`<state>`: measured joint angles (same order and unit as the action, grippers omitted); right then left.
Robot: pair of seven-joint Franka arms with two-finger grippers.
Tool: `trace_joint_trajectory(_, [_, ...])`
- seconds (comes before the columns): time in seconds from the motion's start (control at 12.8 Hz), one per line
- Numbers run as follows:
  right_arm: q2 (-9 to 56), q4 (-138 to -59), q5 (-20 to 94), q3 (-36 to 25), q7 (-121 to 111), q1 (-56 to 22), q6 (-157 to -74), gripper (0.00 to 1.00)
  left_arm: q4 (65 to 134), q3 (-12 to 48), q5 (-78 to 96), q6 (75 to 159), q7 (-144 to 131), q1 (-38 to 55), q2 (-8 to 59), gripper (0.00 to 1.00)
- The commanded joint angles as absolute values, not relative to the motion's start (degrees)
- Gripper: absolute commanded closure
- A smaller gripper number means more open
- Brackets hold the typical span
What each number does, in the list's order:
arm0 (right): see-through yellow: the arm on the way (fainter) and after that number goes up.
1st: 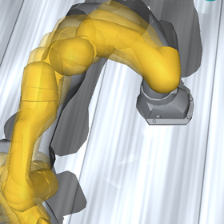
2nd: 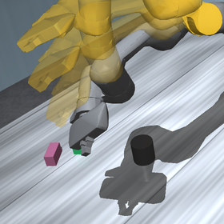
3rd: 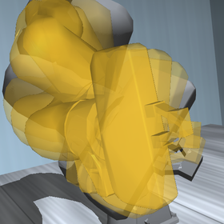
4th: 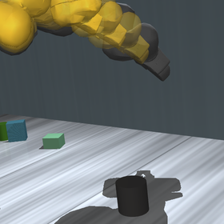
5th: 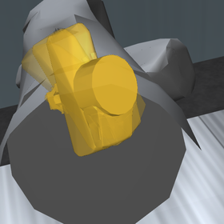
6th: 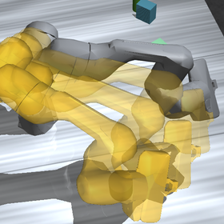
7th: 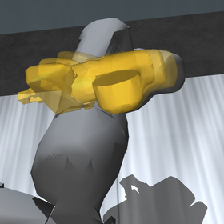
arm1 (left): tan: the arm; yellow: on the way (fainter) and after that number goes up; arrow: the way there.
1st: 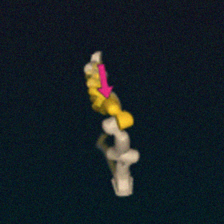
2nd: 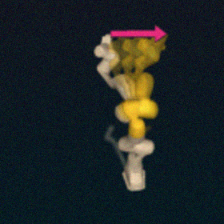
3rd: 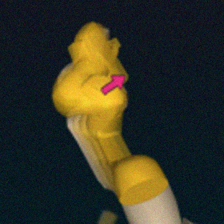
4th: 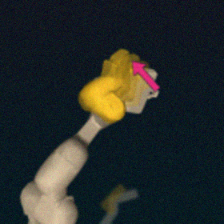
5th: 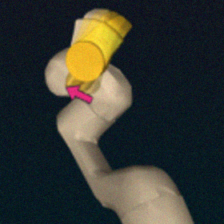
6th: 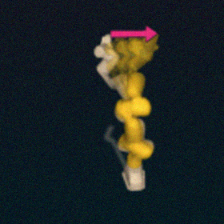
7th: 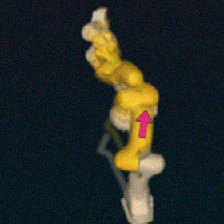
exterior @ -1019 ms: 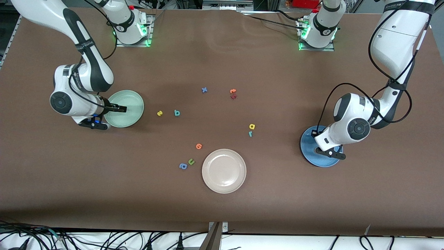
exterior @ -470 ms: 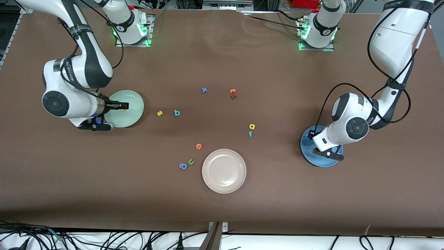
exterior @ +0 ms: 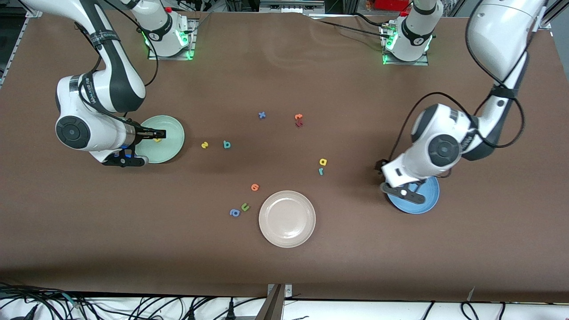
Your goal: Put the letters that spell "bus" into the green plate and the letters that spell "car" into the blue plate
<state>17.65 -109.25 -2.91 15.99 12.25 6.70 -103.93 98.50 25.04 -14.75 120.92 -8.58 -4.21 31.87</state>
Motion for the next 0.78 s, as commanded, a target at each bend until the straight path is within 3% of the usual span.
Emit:
trace_joint_trajectory(0.0, [17.0,-109.0,0.1,16.3,11.0,6.9,-103.1,0.02,94.8,24.5,-16.5,120.4,-20.2,2.7,36.2,0.00])
trace_joint_trajectory(0.47, [17.6,-108.9,1.2,16.3,12.0,6.6,-105.8,0.02,92.5,24.7,-15.2,126.8,-21.4,9.6,41.3,0.00])
trace_joint_trajectory(0.55, [17.8,-109.0,0.4,16.4,12.5,5.3,-107.5,0.02,92.4,24.6,-15.8,127.8,-21.3,10.4,42.1,0.03])
trace_joint_trajectory(0.71, [19.4,-109.0,0.4,16.3,15.4,2.7,-109.8,0.02,92.6,24.5,-16.1,128.9,-21.3,11.9,43.4,0.23])
